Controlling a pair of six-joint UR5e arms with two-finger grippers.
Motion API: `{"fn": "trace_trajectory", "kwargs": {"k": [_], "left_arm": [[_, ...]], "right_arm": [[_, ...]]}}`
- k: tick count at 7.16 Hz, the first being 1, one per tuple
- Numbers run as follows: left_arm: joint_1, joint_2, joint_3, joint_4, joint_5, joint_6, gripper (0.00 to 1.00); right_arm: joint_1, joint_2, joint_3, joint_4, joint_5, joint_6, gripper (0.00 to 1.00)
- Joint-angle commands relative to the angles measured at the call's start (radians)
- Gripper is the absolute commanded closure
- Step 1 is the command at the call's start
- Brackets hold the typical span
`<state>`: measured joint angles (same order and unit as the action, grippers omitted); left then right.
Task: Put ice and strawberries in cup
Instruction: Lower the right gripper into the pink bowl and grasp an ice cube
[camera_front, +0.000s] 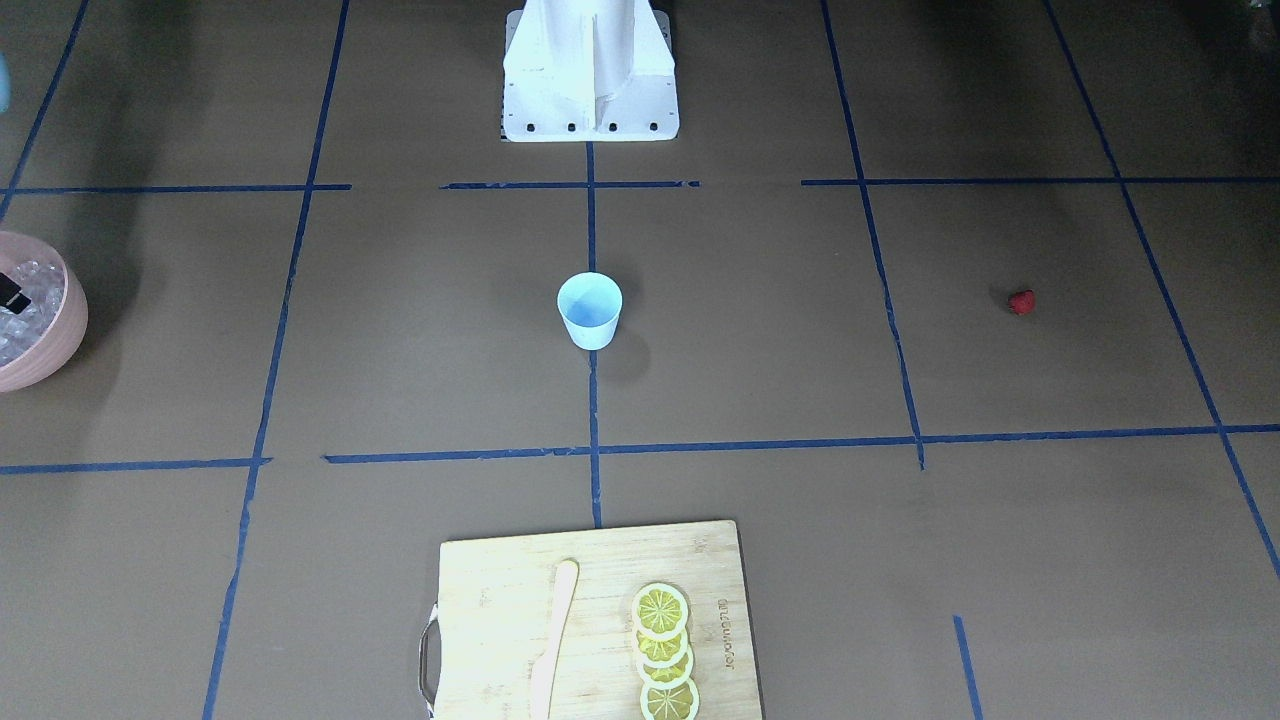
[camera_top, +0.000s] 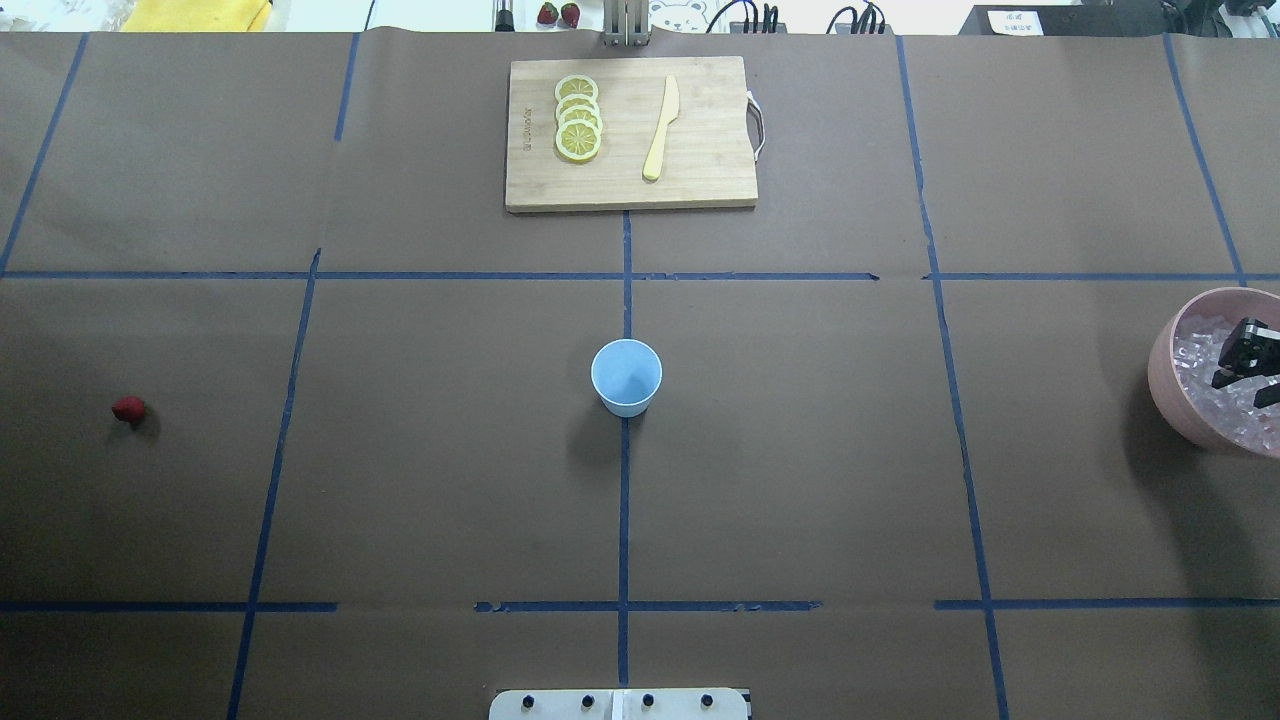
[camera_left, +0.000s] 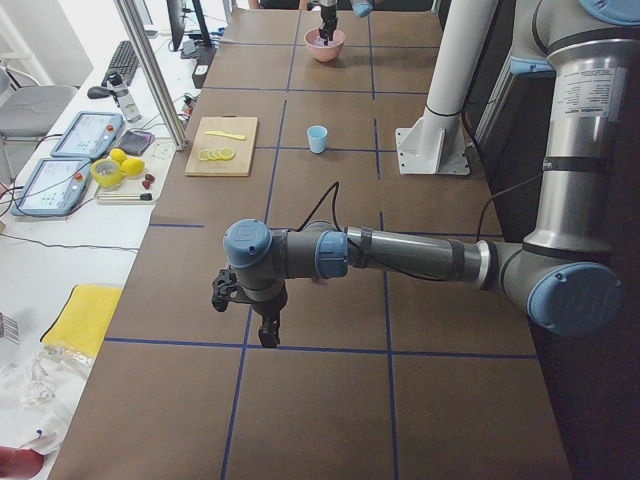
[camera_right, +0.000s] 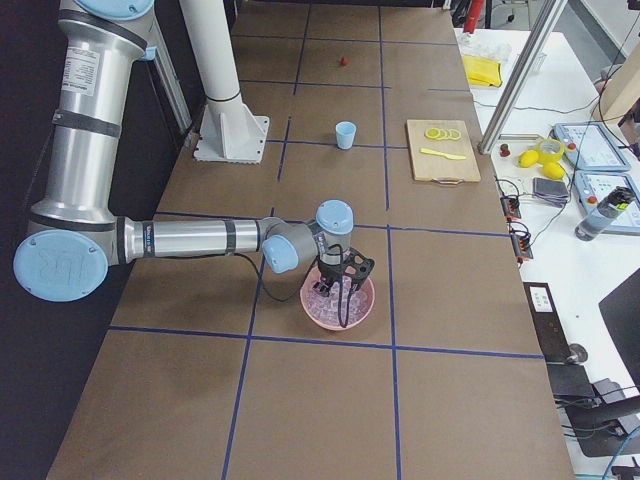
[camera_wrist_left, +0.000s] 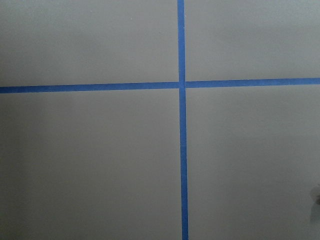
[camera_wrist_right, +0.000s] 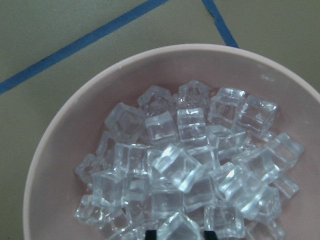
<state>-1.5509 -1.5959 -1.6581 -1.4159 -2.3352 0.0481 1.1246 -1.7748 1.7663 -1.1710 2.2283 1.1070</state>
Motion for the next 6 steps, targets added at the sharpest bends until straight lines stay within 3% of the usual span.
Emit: {"fn": "trace_trajectory", "kwargs": {"k": [1, 4, 6], "left_arm": [[0.0, 0.001, -0.003, 0.0, -0.001, -0.002, 0.0], [0.0, 0.001, -0.003, 0.0, -0.001, -0.005, 0.0], [0.0, 0.001, -0.003, 0.0, -0.003, -0.005, 0.0]], "right_arm": [[0.001, 0.0, 0.012, 0.001, 0.001, 0.001, 0.84], [0.006, -0.008, 0.057, 0.001, 0.001, 0.001, 0.95], [0.02, -0.02, 0.155, -0.009, 0.002, 0.007, 0.99]]}}
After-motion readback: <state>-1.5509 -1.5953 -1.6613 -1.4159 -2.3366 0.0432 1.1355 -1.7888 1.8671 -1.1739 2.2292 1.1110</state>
